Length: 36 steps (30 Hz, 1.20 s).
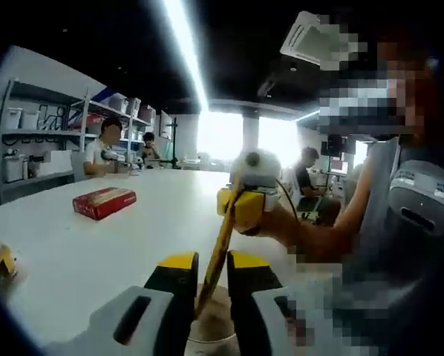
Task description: Tear open the coffee pouch, take out the coffee, and pour the coffee from the pouch into the cup
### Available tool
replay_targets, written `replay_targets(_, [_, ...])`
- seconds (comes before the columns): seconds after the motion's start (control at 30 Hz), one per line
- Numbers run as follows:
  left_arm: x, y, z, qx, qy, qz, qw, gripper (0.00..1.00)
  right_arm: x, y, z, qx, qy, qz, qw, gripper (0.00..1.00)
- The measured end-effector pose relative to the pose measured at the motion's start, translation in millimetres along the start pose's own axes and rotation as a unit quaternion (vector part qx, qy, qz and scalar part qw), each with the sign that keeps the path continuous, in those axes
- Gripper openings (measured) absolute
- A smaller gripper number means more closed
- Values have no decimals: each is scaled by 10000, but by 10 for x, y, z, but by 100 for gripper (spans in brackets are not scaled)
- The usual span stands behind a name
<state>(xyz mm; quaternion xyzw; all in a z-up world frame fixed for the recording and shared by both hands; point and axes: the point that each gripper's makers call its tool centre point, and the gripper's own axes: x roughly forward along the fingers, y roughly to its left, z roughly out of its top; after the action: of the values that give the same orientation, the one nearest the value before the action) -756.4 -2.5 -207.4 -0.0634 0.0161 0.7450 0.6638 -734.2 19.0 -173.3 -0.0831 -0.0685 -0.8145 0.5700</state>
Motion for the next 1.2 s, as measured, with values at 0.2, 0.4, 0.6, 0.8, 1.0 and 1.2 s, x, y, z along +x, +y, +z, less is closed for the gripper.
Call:
replay_targets(0.2, [-203, -37, 93, -317, -605, 289, 9972, 19, -94, 23, -31, 294, -298, -116, 9991, 4])
replay_targets(0.4, [-309, 70, 146, -647, -1025, 637, 9906, 19, -78, 6, -122, 319, -176, -239, 9990, 4])
replay_targets(0.6, [-118, -63, -71, -288, -309, 14, 9991, 19, -77, 28, -112, 257, -151, -327, 9990, 4])
replay_targets(0.8, [33, -191, -82, 13, 81, -676, 9977, 18, -58, 75, -78, 85, -121, -280, 9995, 5])
replay_targets(1.0, [-19, -81, -40, -379, -122, -878, 9953, 8, -64, 30, -103, 65, -61, -343, 9994, 6])
replay_targets(1.2, [10, -131, -66, -231, -261, -1027, 9941, 6, -69, 63, -118, -106, 41, -320, 9994, 14])
